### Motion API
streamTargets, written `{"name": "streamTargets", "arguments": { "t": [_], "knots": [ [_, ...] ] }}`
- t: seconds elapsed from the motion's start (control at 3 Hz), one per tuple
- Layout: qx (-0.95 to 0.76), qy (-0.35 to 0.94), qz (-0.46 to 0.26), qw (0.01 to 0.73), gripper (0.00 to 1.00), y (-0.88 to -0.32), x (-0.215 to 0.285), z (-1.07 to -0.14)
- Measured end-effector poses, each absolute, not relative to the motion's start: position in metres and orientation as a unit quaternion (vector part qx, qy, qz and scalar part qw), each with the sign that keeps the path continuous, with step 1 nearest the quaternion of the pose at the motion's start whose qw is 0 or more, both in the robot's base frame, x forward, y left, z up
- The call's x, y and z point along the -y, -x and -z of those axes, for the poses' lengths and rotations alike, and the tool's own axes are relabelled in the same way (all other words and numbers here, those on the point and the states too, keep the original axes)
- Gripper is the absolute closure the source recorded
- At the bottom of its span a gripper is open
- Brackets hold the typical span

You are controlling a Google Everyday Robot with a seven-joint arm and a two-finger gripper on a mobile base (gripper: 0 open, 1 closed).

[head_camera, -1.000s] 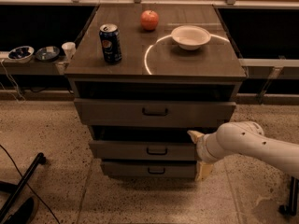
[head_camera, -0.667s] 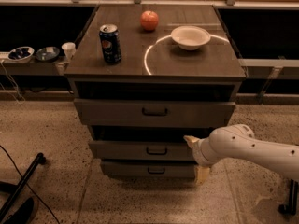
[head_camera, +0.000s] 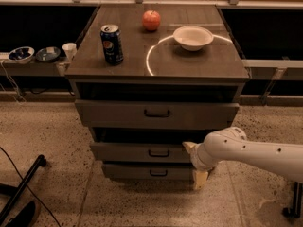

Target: Open middle drawer

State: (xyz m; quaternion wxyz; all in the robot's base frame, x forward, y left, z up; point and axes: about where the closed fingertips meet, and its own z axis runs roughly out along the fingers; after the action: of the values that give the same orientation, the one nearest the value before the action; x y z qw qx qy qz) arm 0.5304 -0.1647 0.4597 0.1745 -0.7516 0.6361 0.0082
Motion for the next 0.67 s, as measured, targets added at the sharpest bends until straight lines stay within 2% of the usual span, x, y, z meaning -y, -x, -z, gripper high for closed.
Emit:
{"name": "streamTargets", "arguments": {
  "t": [0.67],
  "knots": [
    [-0.652, 0.738, -0.022, 0.171, 0.0, -0.566, 0.154, -0.436]
  ]
}}
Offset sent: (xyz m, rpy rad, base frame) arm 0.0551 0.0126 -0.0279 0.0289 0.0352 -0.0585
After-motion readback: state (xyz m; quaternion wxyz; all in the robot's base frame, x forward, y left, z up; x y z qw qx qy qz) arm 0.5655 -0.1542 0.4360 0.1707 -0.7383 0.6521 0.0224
